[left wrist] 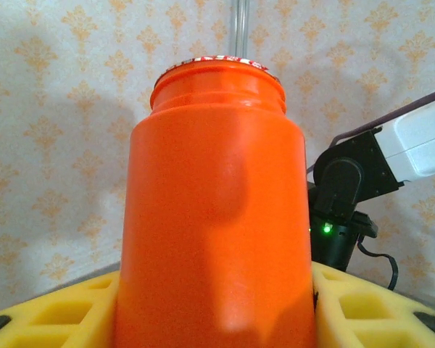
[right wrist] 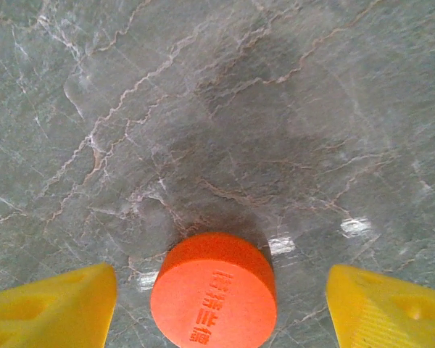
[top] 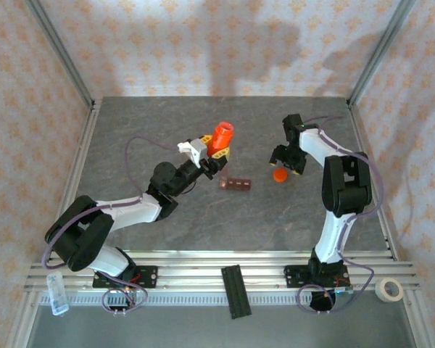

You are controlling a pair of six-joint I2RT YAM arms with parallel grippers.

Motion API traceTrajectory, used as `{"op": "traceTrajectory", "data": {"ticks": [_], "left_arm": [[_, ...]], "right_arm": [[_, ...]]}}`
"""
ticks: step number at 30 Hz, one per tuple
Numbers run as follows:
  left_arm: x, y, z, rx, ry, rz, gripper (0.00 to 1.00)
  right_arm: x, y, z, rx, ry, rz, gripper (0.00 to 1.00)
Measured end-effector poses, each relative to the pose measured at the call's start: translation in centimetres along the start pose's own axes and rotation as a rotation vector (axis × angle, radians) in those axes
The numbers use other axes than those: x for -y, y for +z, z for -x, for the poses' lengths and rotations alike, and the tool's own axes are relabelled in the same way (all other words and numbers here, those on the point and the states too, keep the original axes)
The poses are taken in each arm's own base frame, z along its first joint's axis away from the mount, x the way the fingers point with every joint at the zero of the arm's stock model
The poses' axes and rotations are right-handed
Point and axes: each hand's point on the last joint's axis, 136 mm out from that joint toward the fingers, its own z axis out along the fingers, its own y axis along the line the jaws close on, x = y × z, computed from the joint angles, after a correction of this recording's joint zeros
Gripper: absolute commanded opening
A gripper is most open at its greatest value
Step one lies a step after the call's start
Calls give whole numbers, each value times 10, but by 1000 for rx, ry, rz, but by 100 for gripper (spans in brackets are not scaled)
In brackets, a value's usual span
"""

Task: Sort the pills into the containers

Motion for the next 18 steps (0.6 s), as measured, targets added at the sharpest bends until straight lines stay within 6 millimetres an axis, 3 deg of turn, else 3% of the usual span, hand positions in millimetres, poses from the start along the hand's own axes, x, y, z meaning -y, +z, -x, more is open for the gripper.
{"op": "traceTrajectory", "data": {"ticks": [9, 18], "left_arm": [[3, -4, -6, -12, -9, -15, 0], [3, -9, -16, -35, -13, -13, 0]], "right_arm": [[-11, 17, -15, -47, -49, -14, 72], [-1, 25, -21, -54, -54, -62, 65]]}}
